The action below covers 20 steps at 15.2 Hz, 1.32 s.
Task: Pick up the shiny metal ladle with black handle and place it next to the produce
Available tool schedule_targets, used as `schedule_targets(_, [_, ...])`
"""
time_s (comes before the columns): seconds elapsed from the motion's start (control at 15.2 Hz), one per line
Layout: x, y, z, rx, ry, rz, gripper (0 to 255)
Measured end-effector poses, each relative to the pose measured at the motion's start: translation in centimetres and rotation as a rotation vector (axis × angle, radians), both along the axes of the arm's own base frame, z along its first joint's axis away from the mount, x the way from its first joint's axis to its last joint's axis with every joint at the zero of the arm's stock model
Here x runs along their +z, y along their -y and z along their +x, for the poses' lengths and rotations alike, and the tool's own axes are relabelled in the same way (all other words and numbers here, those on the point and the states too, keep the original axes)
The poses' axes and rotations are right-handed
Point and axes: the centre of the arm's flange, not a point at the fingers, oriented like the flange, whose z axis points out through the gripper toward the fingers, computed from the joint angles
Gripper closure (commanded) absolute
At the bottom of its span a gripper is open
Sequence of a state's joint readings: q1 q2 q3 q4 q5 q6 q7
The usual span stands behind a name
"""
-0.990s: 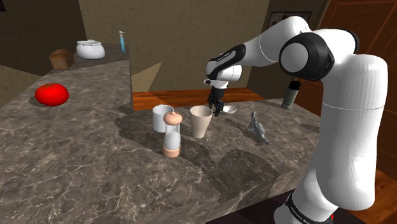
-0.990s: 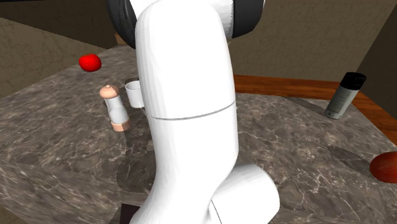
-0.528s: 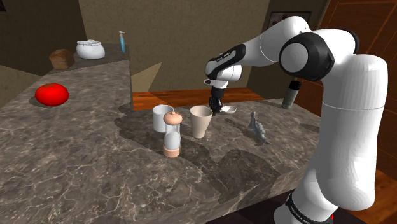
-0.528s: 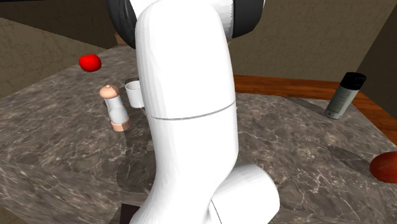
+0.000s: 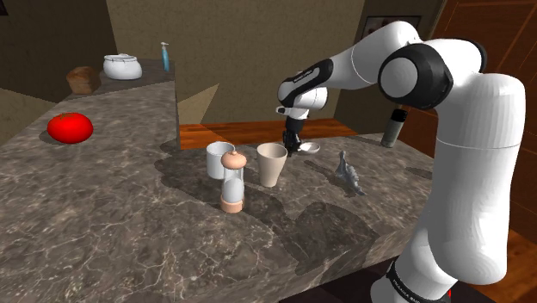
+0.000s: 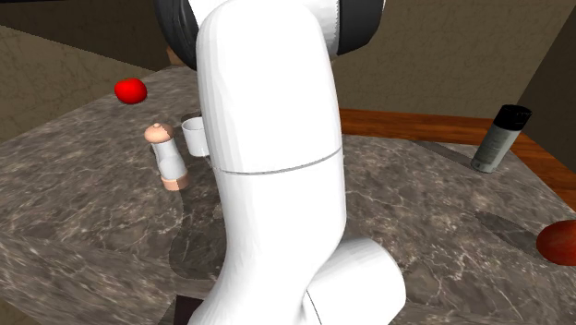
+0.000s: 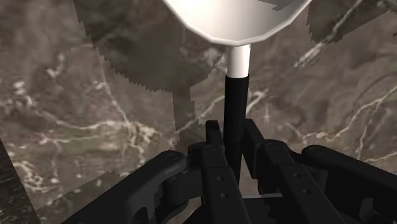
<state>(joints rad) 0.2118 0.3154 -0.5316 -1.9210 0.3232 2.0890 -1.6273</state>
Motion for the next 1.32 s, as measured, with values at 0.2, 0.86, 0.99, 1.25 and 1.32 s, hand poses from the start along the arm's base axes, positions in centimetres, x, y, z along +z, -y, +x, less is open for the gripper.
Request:
schedule_targets(0.2, [1.3, 0.1, -0.1, 0.000, -0.001, 0.000, 255])
schedule_targets(0.86, [6.4, 0.0, 0.0, 0.000, -0.001, 0.000, 255])
schedule_targets(0.99, [7.5, -0.1, 0.1, 0.000, -0.001, 0.000, 255])
schedule_targets(1.25, [9.7, -0.1, 0.0, 0.000, -0.001, 0.000, 255])
schedule_targets(1.32, [10.2, -0.1, 0.0, 0.000, -0.001, 0.000, 255])
